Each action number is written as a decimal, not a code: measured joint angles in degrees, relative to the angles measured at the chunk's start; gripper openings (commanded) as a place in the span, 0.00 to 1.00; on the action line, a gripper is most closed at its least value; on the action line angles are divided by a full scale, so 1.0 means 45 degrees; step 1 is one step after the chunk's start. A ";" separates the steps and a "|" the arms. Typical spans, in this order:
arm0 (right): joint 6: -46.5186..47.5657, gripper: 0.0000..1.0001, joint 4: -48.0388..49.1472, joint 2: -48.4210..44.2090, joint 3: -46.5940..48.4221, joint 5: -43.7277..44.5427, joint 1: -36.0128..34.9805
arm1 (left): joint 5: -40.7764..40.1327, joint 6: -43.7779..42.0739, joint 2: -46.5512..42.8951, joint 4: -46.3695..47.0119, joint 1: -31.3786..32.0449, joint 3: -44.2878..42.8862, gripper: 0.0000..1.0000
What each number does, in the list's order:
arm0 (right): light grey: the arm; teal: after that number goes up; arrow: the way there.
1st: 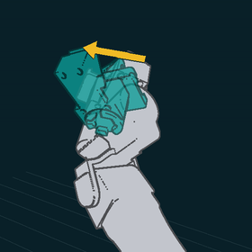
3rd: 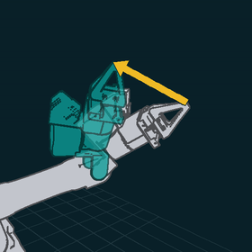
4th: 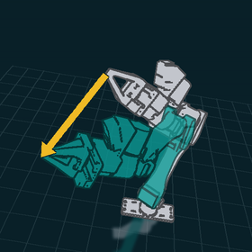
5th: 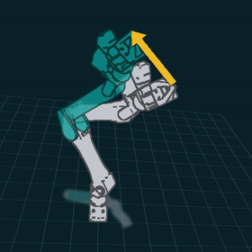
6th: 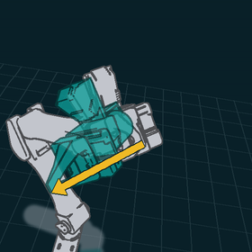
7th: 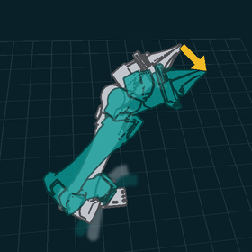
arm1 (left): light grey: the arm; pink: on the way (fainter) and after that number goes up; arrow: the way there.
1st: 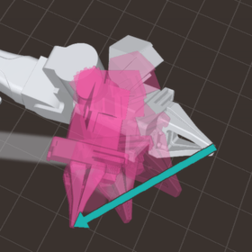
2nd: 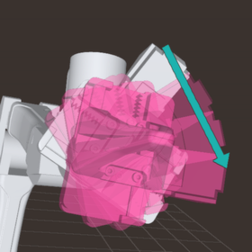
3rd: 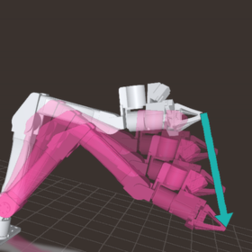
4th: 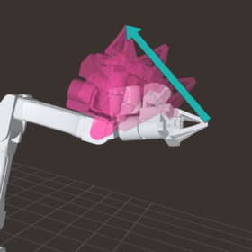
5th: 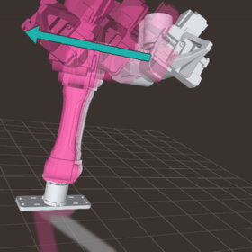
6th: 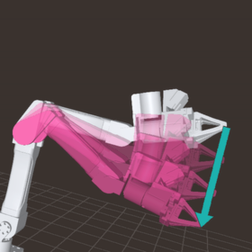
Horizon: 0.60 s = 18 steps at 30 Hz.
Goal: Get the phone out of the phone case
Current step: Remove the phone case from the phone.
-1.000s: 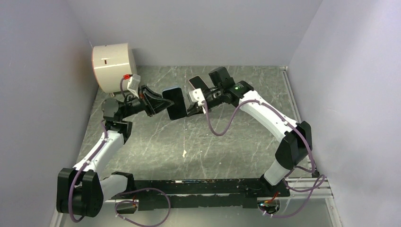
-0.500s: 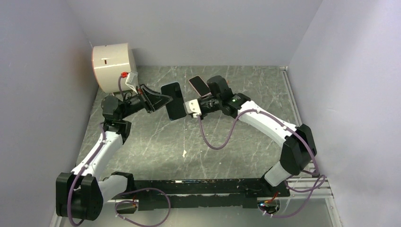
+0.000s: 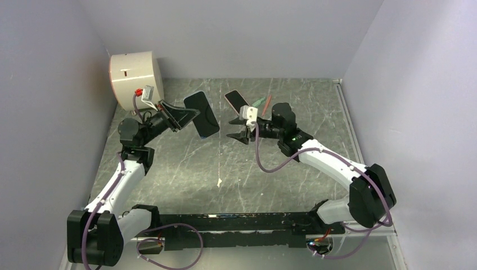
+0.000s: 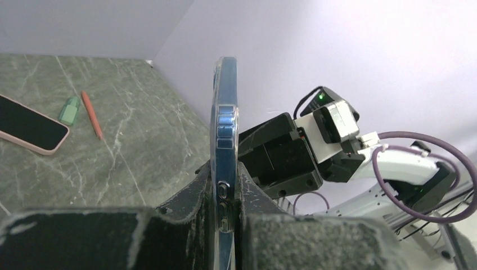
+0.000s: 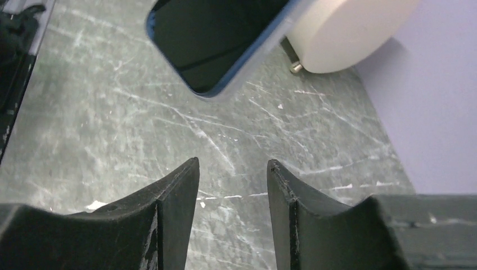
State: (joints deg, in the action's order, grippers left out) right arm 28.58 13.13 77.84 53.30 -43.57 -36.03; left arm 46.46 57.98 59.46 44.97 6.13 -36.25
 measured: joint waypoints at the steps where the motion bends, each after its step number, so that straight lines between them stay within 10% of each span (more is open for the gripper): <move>1: -0.0801 0.51 0.0641 -0.0087 -0.0306 0.0189 0.0078 | -0.0102 0.0112 0.0000 0.0039 -0.0005 0.0063 0.02; 18: -0.7363 0.46 0.5999 0.0165 -0.1005 0.0233 0.0228 | -0.0840 0.1763 0.0000 0.0714 -0.0024 0.0316 0.02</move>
State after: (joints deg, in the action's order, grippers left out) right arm -4.56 40.12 78.59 48.77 -42.52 -35.00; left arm 42.68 65.91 59.46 48.18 6.02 -34.83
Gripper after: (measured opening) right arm 0.483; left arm 0.139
